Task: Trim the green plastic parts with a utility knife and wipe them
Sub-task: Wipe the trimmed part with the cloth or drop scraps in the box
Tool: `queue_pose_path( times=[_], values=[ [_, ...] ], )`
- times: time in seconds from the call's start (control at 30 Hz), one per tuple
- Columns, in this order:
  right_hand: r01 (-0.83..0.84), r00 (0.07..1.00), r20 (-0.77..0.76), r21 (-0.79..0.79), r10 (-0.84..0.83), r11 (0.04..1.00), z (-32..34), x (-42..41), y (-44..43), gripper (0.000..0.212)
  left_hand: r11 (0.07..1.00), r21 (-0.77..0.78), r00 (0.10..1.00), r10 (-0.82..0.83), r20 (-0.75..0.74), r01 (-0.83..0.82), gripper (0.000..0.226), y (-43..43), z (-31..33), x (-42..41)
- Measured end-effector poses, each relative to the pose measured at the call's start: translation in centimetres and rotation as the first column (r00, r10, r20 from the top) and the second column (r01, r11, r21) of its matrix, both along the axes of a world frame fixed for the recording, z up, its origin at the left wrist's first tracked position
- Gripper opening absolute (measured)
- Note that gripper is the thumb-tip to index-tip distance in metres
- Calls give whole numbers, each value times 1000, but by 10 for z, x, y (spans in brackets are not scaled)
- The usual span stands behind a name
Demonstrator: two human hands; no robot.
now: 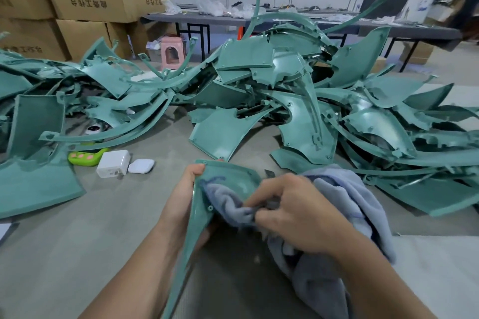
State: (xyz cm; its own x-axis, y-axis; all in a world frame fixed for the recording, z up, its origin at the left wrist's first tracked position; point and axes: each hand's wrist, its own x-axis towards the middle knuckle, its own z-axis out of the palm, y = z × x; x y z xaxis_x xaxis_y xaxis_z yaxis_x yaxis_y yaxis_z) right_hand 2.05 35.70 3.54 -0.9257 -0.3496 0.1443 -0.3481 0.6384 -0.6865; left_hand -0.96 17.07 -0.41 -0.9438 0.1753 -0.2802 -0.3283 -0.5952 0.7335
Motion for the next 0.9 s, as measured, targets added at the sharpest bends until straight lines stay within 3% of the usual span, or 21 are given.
queue_pose_path(
  times=[0.07, 0.13, 0.17, 0.33, 0.4, 0.43, 0.47, 0.5, 0.57, 0.63, 0.7, 0.77, 0.83, 0.9],
  values=[
    [254, 965, -96, 88, -245, 963, -3, -7, 16, 17, 998, 46, 998, -49, -40, 51, 33, 2, 6, 3],
    [452, 888, -253, 336, -383, 826, -4, -13, 31, 11, 993, 86, 994, -80, -68, 86, 37, 3, 6, 5],
    [534, 844, -284, 375, -454, 758, -5, -16, 37, 14, 994, 75, 995, -75, -71, 80, 38, 4, 6, 7],
    [773, 615, -213, -23, -759, 634, -8, -18, 51, 18, 997, -20, 997, 77, 12, -77, 32, -1, 5, 6],
    [801, 546, -327, -67, -771, 595, -6, -16, 51, 31, 987, -46, 983, 160, 86, -157, 29, -7, 5, 4],
    [792, 520, -421, -88, -743, 604, -4, -13, 48, 36, 981, -36, 973, 192, 125, -189, 26, -9, 9, 5],
    [729, 549, -476, -129, -686, 673, -1, -9, 42, 39, 978, -21, 968, 207, 145, -206, 24, -11, 9, 3],
    [621, 633, -470, -166, -615, 766, 1, -4, 32, 39, 979, -14, 966, 203, 160, -203, 23, -12, 9, 2],
    [406, 843, -269, -250, -465, 879, -2, 6, 7, 35, 981, -38, 965, 195, 175, -192, 22, -10, 9, 3],
    [285, 954, 20, -360, -298, 888, -11, 8, -16, 36, 979, -113, 970, 186, 156, -170, 25, -8, 6, 3],
    [270, 955, 248, -511, -161, 816, -21, 3, -31, 24, 967, -217, 981, 162, 108, -136, 31, -7, 3, 4],
    [342, 912, 405, -666, -63, 663, -24, -1, -37, 13, 947, -292, 989, 147, 19, -135, 34, -4, 0, 5],
    [395, 882, 470, -727, -12, 563, -23, -3, -34, 21, 944, -305, 992, 102, -79, -122, 35, 3, 0, 10],
    [398, 885, 465, -736, -20, 548, -22, -2, -31, 23, 961, -273, 987, -9, -158, -35, 38, 13, 1, 18]
  ],
)
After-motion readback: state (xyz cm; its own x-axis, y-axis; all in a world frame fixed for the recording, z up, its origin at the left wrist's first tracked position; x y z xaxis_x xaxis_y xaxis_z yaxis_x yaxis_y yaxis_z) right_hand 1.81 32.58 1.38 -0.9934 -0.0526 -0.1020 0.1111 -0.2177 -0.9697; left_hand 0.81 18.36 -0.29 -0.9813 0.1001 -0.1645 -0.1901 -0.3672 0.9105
